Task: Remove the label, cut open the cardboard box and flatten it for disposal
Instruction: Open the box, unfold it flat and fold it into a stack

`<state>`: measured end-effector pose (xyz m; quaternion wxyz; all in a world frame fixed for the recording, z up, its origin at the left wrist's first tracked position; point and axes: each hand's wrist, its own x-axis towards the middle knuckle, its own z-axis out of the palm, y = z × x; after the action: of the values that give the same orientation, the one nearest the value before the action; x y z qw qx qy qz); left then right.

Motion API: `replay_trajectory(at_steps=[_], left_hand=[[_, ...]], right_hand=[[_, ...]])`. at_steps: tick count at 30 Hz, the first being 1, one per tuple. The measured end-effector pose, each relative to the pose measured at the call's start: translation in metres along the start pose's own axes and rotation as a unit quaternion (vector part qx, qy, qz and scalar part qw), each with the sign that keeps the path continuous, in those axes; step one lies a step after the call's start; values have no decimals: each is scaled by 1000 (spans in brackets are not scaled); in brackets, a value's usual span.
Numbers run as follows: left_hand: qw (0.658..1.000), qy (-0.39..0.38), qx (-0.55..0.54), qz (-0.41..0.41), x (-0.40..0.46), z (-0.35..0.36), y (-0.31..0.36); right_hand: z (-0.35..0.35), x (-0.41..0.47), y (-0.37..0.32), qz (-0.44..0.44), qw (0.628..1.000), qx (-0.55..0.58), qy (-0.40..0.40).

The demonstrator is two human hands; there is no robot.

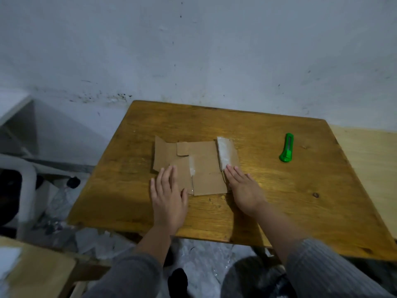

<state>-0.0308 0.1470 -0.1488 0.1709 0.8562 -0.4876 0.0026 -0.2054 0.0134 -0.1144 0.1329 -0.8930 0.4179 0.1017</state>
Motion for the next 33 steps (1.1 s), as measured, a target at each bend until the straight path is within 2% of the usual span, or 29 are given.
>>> replay_trajectory(at_steps=[3, 6, 8, 11, 16, 20, 22, 24, 28, 33], left_hand=[[996, 30, -14, -85, 5, -8, -14], [989, -24, -19, -148, 19, -10, -24], [988, -70, -5, -139, 28, -5, -29], [988, -89, -27, -120, 40, 1, -28], [978, -43, -159, -125, 51, 2, -14], [933, -22, -309, -182, 48, -3, 2], [915, -21, -367, -168, 48, -5, 12], [912, -35, -381, -145, 52, -8, 23], [933, -42, -351, -72, 57, -10, 48], [964, -74, -254, 8, 59, 1, 65]], right_hand=[[-1, 0, -2, 2, 1000, -3, 7], [0, -1, -2, 1, 1000, 1, 7], [2, 0, -1, 0, 1000, 1, 13], [5, 1, 3, -3, 1000, 4, 19], [7, 3, 5, -5, 1000, 4, 17], [8, 3, 6, -7, 1000, 9, 16], [8, 3, 6, -5, 1000, 10, 15], [8, 3, 5, -3, 1000, 13, 15], [7, 3, 4, -2, 1000, 21, 20], [1, 1, 5, -15, 999, 30, 34]])
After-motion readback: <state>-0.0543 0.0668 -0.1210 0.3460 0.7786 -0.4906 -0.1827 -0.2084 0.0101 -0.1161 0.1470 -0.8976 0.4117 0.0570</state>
